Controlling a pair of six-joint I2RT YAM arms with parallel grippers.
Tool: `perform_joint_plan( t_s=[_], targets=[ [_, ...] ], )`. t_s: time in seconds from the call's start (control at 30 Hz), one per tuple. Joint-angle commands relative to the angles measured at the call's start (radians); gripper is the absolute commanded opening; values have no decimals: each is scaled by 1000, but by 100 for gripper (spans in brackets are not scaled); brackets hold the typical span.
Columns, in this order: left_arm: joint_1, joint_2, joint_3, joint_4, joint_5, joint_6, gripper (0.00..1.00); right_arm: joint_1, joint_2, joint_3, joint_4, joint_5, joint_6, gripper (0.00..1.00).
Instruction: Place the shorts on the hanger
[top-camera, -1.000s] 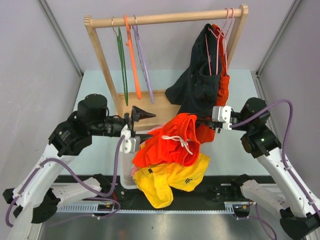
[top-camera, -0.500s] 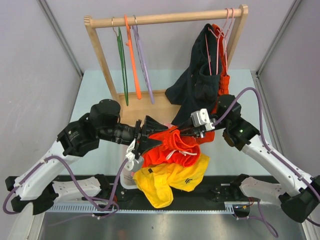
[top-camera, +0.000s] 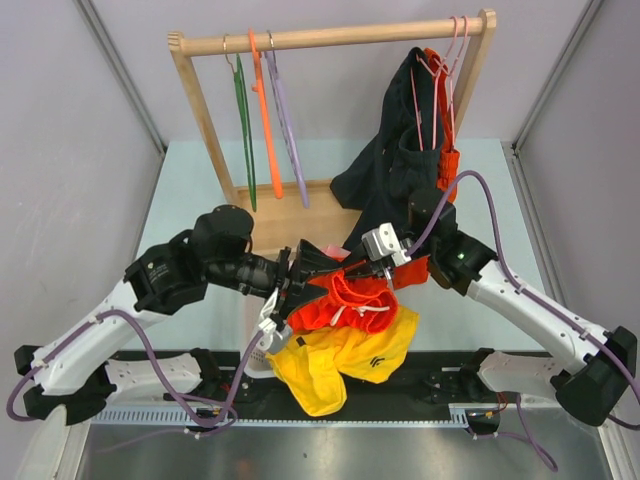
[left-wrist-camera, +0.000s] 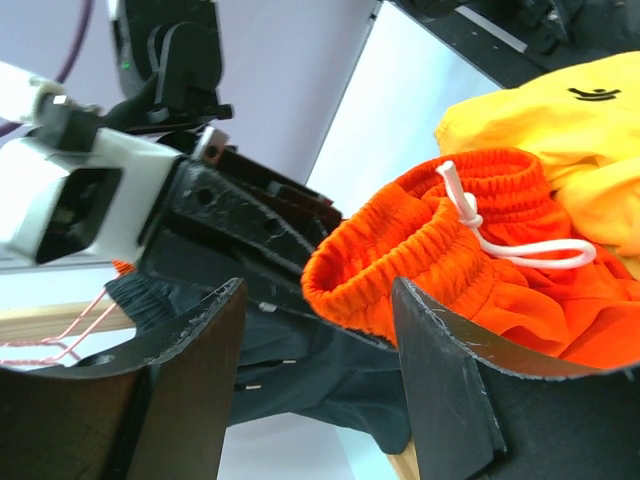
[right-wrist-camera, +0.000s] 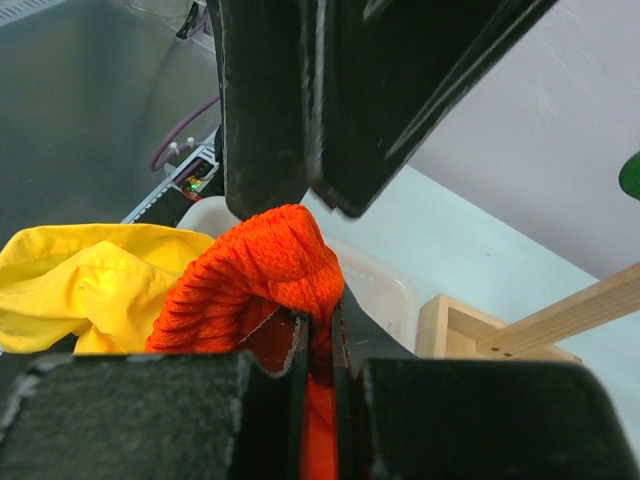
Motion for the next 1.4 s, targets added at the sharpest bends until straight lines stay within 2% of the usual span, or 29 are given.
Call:
perform_joint_plan(
  t_s=[0.0, 0.23, 0.4, 0.43, 0.57, 0.6, 0.63, 0.7, 0.83, 0.97, 1.0, 1.07, 1.1, 1.2, 1.23, 1.3, 1.33, 1.37],
  targets=[
    [-13, 17, -6, -64, 13, 89, 65, 20, 19, 56, 37, -41, -37, 6],
    [-24, 39, -6, -142, -21, 147, 63, 45, 36, 74, 16, -54, -67, 6],
    [-33, 35, -32, -156, -58, 169, 49, 59, 53, 91, 11, -61, -66, 7],
    [-33, 32, -46, -155, -72, 169, 40, 60, 55, 91, 9, -63, -74, 7],
    [-38, 20, -57, -135, -86, 113, 12, 69, 48, 94, -35, -57, -120, 11],
    [-38, 17, -58, -106, -89, 57, 3, 72, 48, 91, -41, -41, -120, 15],
    [-38, 13, -60, -86, -102, 16, 0, 71, 45, 89, -44, -31, -118, 26],
    [-38, 0, -58, -38, -124, -125, 0, 63, 24, 74, -55, 26, -103, 36],
    [22, -41, -75, -24, -165, -365, 0, -30, -56, 10, -34, 162, 7, 71],
    [145, -107, -137, 48, -204, -624, 0, -174, -158, -41, -66, 249, 130, 76],
    [203, -118, -155, 65, -213, -713, 0, -199, -177, -44, -134, 252, 135, 76],
    [258, -155, -179, 88, -231, -790, 0, -251, -237, -50, -225, 258, 114, 77],
    [283, -167, -193, 111, -259, -854, 0, -260, -260, -52, -321, 265, 100, 77],
    [358, -219, -242, 138, -286, -965, 0, -265, -329, -69, -466, 279, 68, 79],
    [379, -233, -268, 143, -314, -985, 0, -264, -343, -75, -490, 282, 69, 83],
    [399, -259, -298, 152, -346, -1035, 0, -250, -373, -110, -518, 308, 98, 85],
    [406, -267, -307, 157, -366, -1052, 0, -241, -376, -122, -518, 324, 135, 93],
    [413, -277, -314, 158, -372, -1081, 0, -227, -378, -133, -514, 356, 152, 95]
  ],
)
